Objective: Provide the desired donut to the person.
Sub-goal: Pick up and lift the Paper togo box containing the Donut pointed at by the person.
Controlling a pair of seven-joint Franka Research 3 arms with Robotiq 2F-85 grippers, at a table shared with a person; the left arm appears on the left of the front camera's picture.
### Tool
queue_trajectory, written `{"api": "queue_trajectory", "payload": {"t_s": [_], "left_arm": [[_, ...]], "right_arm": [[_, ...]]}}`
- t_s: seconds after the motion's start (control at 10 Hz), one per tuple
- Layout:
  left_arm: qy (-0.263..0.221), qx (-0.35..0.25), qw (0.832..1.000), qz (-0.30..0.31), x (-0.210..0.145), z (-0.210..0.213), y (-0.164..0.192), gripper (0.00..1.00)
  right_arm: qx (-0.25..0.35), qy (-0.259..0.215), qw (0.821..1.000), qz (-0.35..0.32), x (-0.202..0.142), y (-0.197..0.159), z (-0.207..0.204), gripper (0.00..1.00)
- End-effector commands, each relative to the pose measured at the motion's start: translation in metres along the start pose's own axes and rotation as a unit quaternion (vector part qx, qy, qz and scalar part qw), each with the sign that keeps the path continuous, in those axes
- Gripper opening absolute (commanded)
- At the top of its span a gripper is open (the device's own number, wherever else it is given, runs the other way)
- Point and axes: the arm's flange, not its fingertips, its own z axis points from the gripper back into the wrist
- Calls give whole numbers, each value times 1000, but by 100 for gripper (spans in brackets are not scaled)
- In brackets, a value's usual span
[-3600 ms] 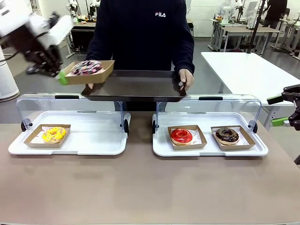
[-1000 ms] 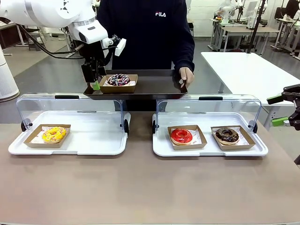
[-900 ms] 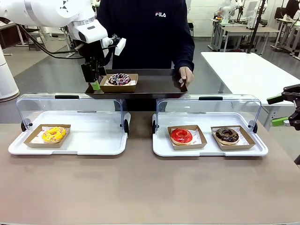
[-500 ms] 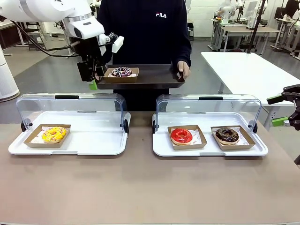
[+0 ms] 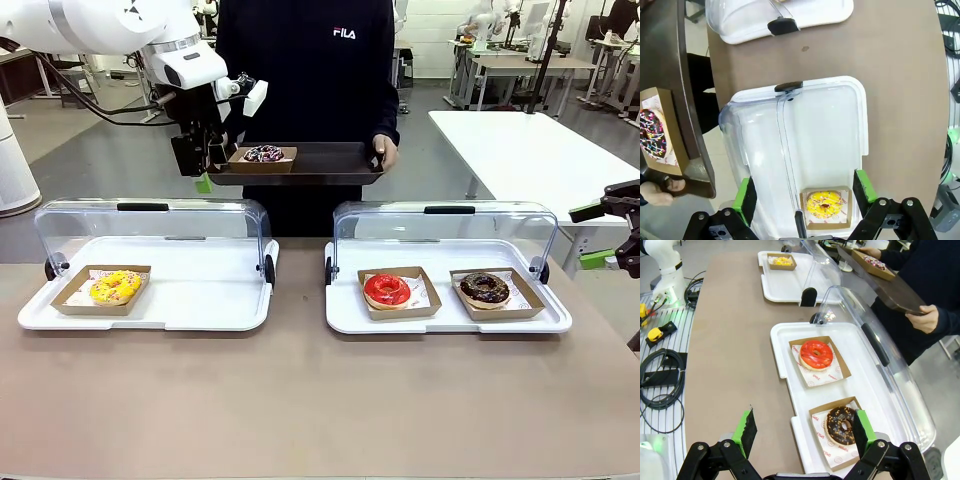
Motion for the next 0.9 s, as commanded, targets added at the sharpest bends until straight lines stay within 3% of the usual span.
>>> {"api": "queue_trajectory", "payload": {"t_s": [0.0, 0.2, 0.5, 0.7, 0.8], "left_arm": [[5, 7, 1000, 1, 0, 2, 1, 100], [0, 0, 1000, 0, 0, 0, 0, 100], [-159, -6, 984, 76, -109, 31, -59, 100], [-227, -13, 972, 67, -147, 24, -93, 100], [-241, 10, 966, 92, -167, 18, -103, 100]], "right_arm": [[-3, -14, 1000, 0, 0, -1, -3, 100], [-3, -14, 1000, 0, 0, -1, -3, 100], [-3, -14, 1000, 0, 0, -1, -3, 100], [-3, -14, 1000, 0, 0, -1, -3, 100], [-3, -14, 1000, 0, 0, -1, -3, 100]]}}
